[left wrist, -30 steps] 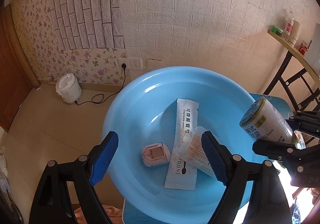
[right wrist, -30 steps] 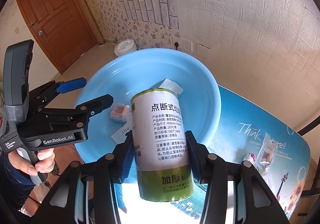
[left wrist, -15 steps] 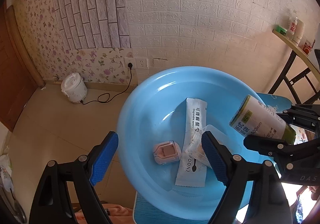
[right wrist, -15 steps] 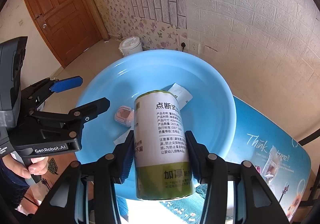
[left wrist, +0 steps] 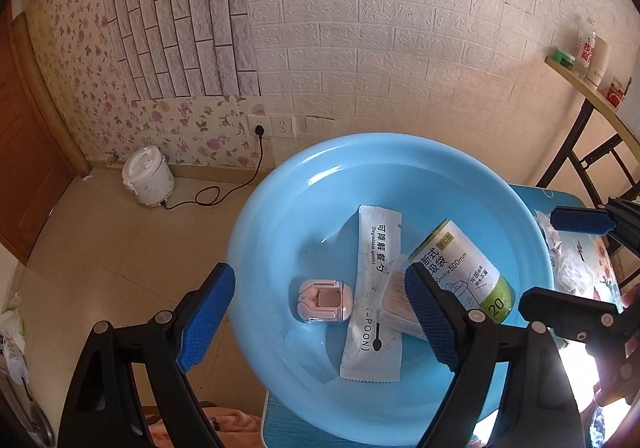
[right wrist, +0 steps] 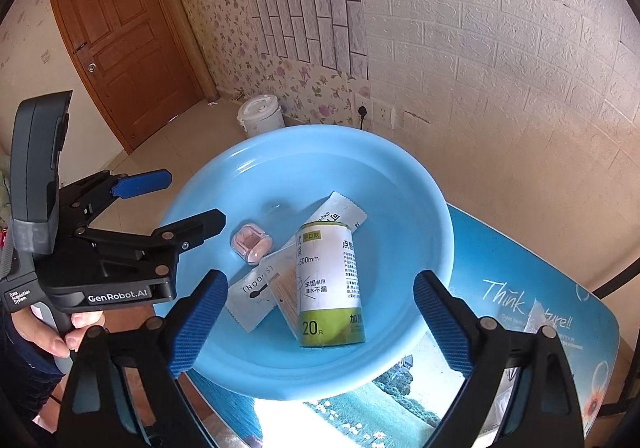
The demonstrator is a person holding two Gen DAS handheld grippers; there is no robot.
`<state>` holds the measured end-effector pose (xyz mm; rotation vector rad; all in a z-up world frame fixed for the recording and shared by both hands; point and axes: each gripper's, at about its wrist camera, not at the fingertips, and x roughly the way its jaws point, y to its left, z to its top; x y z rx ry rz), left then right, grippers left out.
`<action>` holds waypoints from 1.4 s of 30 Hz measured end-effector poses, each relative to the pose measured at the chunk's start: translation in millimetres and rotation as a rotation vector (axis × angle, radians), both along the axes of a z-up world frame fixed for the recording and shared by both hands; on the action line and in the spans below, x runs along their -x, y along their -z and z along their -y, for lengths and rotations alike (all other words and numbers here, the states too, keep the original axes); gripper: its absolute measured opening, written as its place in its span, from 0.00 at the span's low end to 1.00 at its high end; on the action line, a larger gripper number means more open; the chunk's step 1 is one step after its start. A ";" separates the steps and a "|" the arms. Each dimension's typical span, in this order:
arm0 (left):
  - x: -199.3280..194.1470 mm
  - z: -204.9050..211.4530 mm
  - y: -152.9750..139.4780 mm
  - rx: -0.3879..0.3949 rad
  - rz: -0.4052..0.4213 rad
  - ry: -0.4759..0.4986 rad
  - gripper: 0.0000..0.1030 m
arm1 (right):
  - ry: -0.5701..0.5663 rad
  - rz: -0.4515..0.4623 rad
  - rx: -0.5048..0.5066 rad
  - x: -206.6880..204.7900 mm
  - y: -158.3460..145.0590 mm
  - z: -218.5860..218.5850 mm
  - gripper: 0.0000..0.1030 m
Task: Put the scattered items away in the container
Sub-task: 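Open both grippers to drop the pink case and canister into the basin, then withdraw both grippers from the basin back over the table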
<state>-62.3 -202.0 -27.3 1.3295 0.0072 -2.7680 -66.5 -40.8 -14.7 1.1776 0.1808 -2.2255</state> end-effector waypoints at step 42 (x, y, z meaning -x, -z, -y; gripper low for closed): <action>8.4 -144.5 -16.1 0.030 -0.018 0.202 0.95 | 0.342 -0.050 -0.057 -33.9 1.8 -207.5 1.00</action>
